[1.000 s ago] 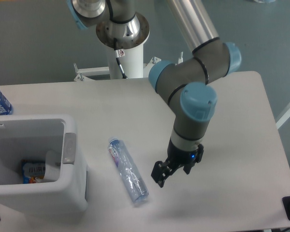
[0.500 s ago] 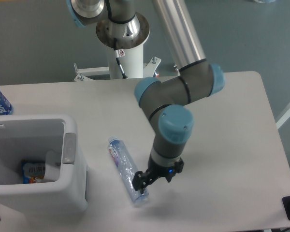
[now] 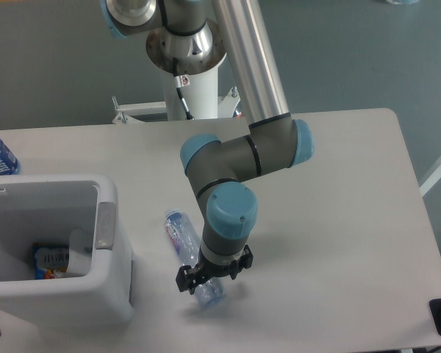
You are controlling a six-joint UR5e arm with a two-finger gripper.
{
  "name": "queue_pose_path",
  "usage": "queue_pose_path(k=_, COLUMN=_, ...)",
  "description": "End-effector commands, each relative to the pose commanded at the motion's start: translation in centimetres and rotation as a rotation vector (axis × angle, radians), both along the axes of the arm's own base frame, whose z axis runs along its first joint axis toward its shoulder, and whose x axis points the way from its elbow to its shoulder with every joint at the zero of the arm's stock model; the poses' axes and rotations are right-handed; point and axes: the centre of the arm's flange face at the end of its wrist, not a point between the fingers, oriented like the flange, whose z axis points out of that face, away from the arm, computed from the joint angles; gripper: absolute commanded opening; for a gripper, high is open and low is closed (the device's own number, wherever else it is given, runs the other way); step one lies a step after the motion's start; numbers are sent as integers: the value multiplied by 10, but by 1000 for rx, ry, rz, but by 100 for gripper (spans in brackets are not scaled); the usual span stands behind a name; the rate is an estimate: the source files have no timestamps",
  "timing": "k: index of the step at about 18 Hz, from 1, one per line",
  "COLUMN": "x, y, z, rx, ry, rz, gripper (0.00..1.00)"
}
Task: Place the trash in the trash can
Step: 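Close the gripper around the middle of the bottle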
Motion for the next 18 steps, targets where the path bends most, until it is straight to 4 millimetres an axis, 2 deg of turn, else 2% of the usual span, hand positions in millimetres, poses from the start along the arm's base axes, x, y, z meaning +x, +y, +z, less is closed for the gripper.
queue_pose_path(k=3, x=0, y=0, z=-5, rx=-17, ry=10, rz=-1, gripper=98)
queue_pose_path(k=4, x=1, y=0, z=-6, rx=-18, ry=8, rz=2, gripper=95)
queue_pose_path(k=5, x=1, y=1, z=-6, rx=-19, ry=9, rz=2, gripper=89)
queue_pose_path(k=8, x=5, y=2, z=-5, rx=-18, ry=10, rz=-5, gripper=63)
queue_pose_path(k=10, x=5, y=2, z=-4, rx=-17, ry=11, rz=-5, gripper=55)
queue_pose_path(k=15, x=4, y=2, z=1, rx=-11, ry=17, rz=-8, gripper=51)
queue_pose_path(k=18, x=1, y=5, z=25, rx=22, ry=45, rz=-12, gripper=51)
